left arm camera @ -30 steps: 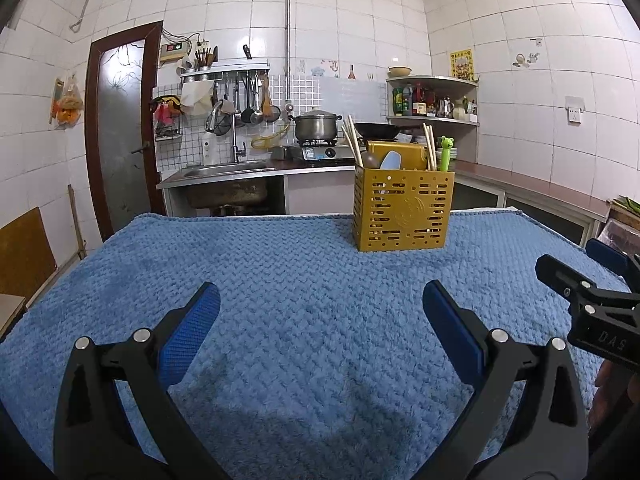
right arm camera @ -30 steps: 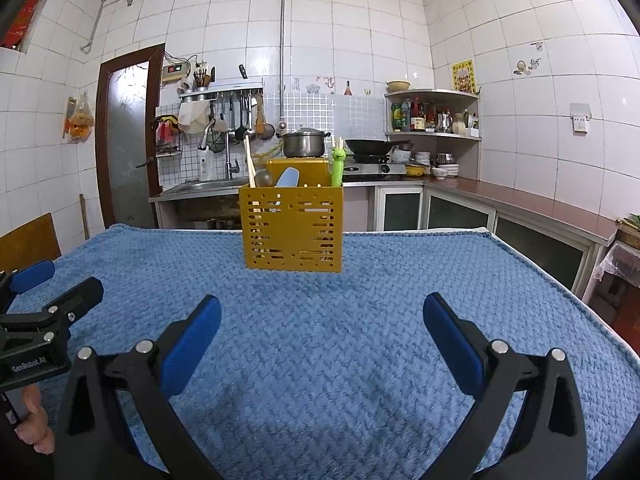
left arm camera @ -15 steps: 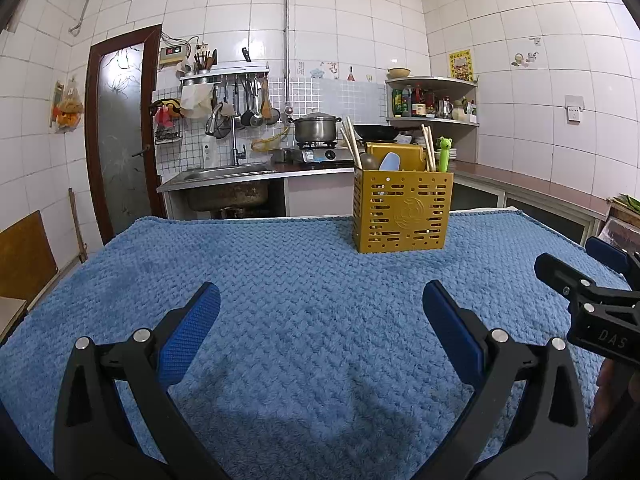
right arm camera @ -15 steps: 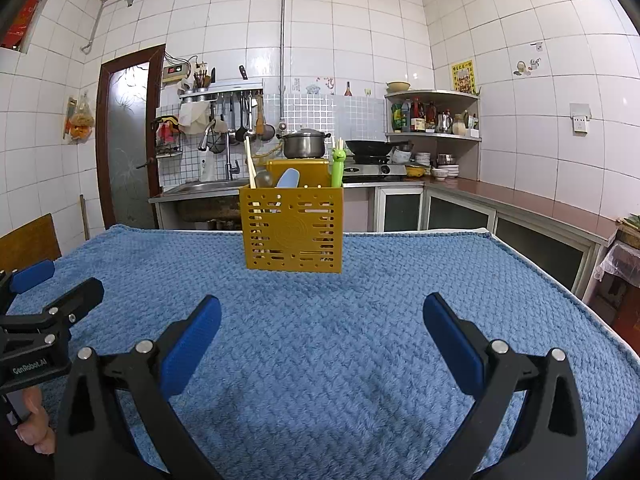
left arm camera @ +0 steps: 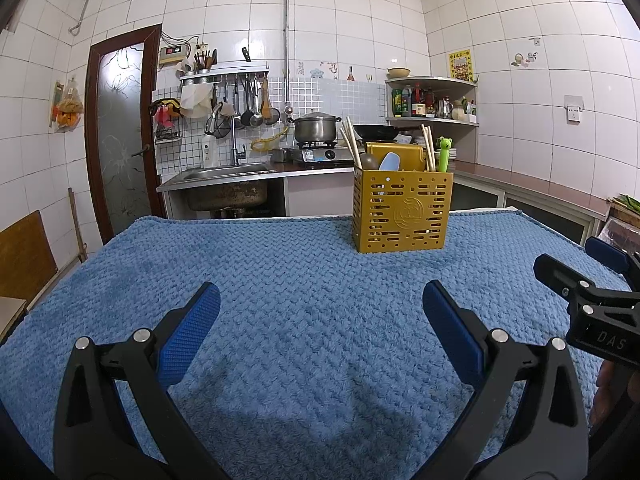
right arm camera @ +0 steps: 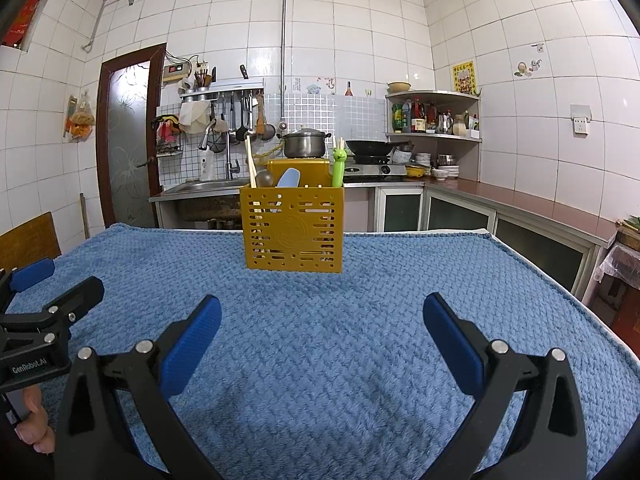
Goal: Organize utensils
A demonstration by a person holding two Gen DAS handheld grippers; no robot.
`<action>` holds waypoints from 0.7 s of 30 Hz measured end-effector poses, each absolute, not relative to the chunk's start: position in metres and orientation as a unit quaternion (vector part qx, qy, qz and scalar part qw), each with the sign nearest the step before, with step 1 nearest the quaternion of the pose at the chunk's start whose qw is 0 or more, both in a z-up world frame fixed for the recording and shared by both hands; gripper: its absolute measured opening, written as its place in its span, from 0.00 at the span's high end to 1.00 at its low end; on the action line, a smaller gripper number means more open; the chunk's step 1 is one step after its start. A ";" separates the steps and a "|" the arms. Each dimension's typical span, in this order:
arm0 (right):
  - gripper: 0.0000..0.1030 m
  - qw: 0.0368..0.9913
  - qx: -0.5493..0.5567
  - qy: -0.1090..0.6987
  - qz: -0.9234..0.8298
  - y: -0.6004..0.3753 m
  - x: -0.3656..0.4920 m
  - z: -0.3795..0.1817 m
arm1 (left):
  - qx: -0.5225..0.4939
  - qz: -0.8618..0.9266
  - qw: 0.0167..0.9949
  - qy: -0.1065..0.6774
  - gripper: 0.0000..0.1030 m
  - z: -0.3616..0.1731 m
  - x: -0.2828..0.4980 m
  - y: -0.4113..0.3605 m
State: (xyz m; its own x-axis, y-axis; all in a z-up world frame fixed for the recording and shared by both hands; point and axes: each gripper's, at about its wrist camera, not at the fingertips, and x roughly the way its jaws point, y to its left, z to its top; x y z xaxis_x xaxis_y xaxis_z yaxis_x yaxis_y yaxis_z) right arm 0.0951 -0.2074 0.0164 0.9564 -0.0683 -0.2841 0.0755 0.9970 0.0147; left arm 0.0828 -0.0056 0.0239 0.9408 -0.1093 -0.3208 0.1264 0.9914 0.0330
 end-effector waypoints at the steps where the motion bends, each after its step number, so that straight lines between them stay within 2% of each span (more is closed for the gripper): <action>1: 0.04 0.989 0.013 0.143 -0.036 -0.207 0.095 0.016 | 0.027 -0.059 0.985 0.161 0.05 0.024 0.083 -0.006; 21: 0.04 0.989 0.011 0.142 -0.036 -0.207 0.095 0.016 | 0.027 -0.057 0.986 0.153 0.05 0.025 0.080 -0.005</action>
State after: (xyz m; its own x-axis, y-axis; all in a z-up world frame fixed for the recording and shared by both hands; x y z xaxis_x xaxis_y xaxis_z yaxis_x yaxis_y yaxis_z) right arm 0.0947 -0.2072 0.0164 0.9571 -0.0684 -0.2815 0.0747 0.9971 0.0117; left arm 0.0797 -0.0045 0.0246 0.9468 -0.1033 -0.3048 0.1196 0.9922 0.0352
